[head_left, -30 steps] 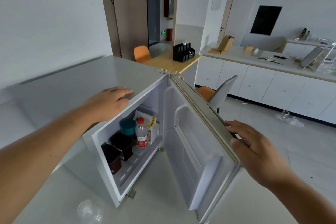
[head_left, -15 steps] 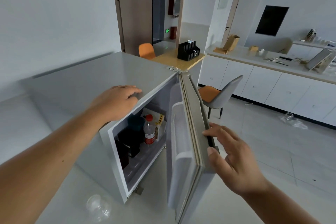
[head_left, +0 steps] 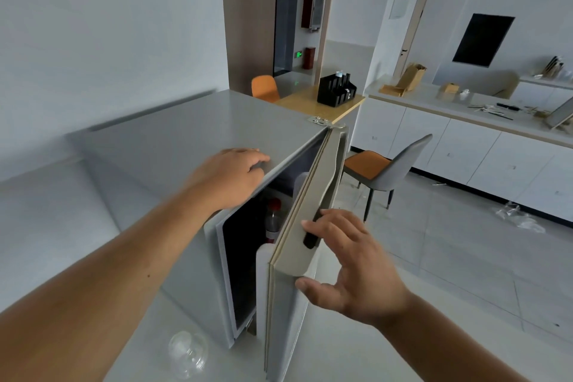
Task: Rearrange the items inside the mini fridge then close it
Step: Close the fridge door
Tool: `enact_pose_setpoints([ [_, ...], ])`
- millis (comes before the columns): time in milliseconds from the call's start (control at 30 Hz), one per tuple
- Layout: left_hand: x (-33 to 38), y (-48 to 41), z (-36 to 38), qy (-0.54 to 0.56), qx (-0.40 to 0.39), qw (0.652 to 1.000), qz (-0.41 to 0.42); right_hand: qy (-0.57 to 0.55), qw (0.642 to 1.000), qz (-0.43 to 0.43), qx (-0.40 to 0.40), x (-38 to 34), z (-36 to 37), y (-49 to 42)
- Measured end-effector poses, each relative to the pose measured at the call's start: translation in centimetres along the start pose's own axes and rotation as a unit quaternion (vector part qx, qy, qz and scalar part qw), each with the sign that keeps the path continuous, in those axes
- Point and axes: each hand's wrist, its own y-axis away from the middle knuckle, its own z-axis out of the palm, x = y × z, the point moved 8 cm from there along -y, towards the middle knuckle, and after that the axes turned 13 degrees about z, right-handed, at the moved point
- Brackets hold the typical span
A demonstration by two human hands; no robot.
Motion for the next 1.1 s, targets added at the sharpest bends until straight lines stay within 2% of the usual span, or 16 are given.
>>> enact_pose_setpoints([
  [500,-0.2,-0.3,-0.2,0.030,0.032,0.999,0.007,0.035,0.999,0.022,0.024,-3.0,4.2,-3.4],
  [1100,0.0,0.0,-0.2,-0.008,0.029,1.000,0.009,0.081,0.995,0.045,0.038,-4.3,5.1,-4.4],
])
